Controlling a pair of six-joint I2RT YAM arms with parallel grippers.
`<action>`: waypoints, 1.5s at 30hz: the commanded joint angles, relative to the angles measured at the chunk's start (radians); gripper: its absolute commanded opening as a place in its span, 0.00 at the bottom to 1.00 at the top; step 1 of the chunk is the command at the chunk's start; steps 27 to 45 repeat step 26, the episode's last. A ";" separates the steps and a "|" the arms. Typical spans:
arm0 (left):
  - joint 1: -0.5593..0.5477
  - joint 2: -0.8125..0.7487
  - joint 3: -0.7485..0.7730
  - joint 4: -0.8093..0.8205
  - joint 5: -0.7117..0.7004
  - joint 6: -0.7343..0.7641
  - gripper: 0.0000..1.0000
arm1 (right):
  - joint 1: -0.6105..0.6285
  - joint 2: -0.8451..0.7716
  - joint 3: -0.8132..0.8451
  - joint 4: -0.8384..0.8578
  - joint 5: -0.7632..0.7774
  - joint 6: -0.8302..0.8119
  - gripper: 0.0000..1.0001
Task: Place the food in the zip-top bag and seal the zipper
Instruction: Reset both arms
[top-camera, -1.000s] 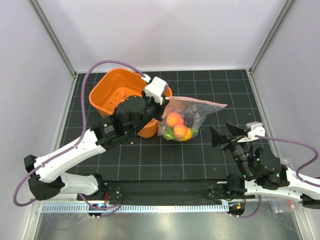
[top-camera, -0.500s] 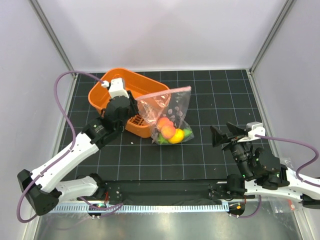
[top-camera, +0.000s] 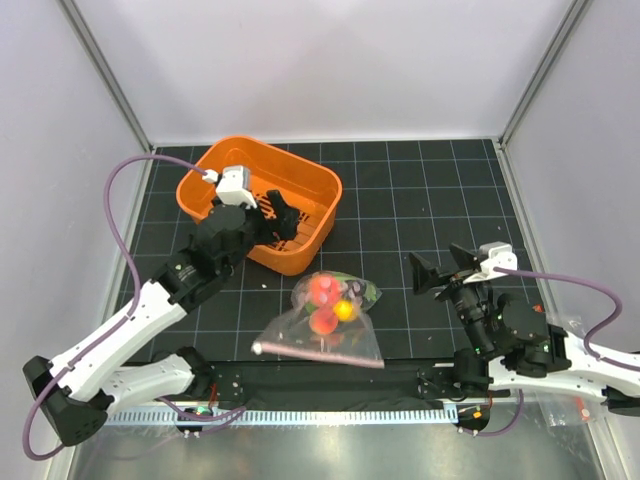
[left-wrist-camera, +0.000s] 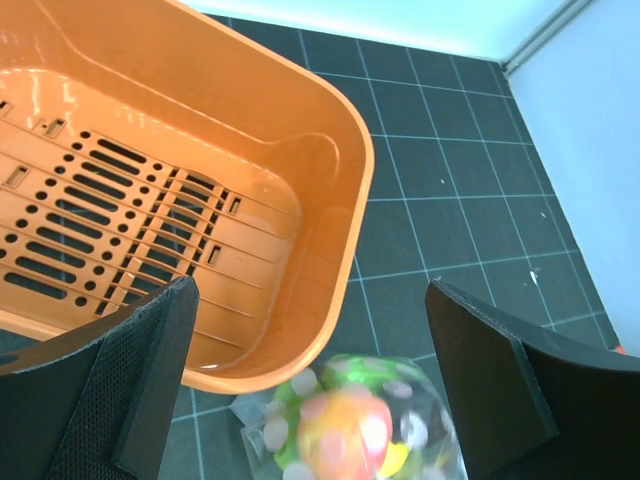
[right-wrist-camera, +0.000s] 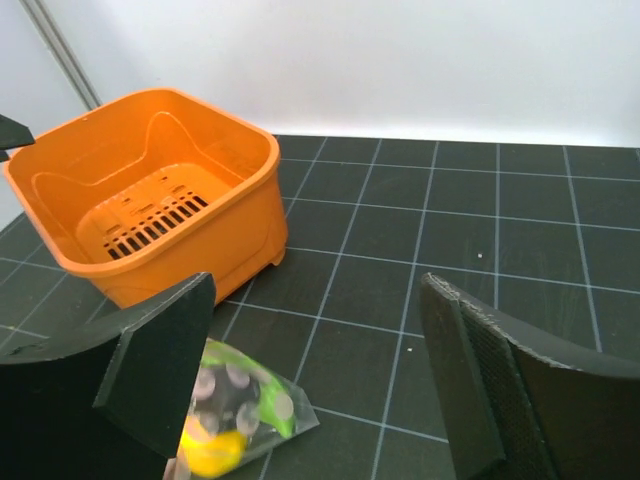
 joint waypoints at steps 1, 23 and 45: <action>0.001 -0.044 0.028 0.026 0.044 0.023 1.00 | 0.000 0.037 0.029 0.074 -0.035 0.039 0.91; 0.000 -0.387 -0.386 0.281 0.030 0.104 0.99 | 0.002 0.194 -0.021 0.295 0.094 0.024 1.00; 0.000 -0.370 -0.380 0.281 0.047 0.103 0.98 | 0.000 0.171 -0.024 0.281 0.080 0.024 0.99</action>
